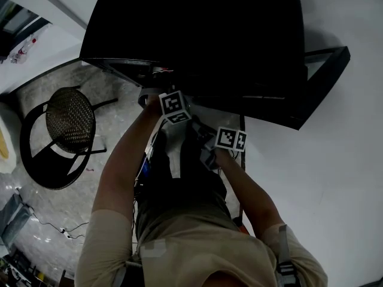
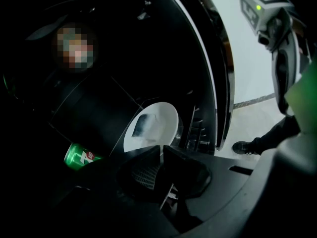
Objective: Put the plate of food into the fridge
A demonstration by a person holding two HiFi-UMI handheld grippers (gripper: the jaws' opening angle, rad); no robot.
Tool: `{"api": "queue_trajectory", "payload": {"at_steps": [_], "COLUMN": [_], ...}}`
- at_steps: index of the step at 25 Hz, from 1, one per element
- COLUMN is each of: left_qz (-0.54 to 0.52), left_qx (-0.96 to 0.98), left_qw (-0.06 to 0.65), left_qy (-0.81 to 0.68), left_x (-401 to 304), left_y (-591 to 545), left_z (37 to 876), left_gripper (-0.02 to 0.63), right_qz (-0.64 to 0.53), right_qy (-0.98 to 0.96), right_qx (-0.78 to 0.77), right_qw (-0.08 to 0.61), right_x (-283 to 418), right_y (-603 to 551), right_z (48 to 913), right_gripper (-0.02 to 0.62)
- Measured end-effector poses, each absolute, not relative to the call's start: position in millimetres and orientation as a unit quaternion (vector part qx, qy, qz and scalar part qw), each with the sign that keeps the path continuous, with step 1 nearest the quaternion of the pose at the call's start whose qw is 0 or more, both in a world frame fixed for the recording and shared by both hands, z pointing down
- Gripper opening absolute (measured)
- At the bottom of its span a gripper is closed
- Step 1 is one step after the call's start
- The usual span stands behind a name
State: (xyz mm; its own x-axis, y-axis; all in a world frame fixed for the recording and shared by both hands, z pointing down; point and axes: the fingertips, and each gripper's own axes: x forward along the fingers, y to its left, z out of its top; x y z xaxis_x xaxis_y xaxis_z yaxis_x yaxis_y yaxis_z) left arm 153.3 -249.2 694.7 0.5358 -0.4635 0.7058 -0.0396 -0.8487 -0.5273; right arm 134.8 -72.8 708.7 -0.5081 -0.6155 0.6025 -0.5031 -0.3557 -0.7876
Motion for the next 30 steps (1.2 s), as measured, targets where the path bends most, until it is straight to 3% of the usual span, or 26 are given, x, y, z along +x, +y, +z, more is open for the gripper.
{"api": "queue_trajectory", "payload": {"at_steps": [6, 15, 30], "left_qz": [-0.457, -0.463, -0.458], "left_qx": [-0.844, -0.828, -0.830], "left_qw": [0.236, 0.281, 0.282], "left_qy": [0.153, 0.143, 0.148], "left_x": [157.5, 159.7, 166.7], "left_y": [-254.1, -254.3, -259.6], "left_z": [694.6, 696.5, 695.7], "left_gripper": [0.028, 0.023, 0.021], "right_qz": [-0.641, -0.532, -0.506], "right_qy": [0.575, 0.585, 0.592], "right_qx": [-0.506, -0.525, -0.539], "right_qw": [-0.042, -0.315, -0.322], "right_x": [134.9, 144.2, 161.0], "right_y": [-66.6, -67.5, -92.5], "right_z": [718.3, 731.9, 715.7], "right_gripper": [0.029, 0.029, 0.029]}}
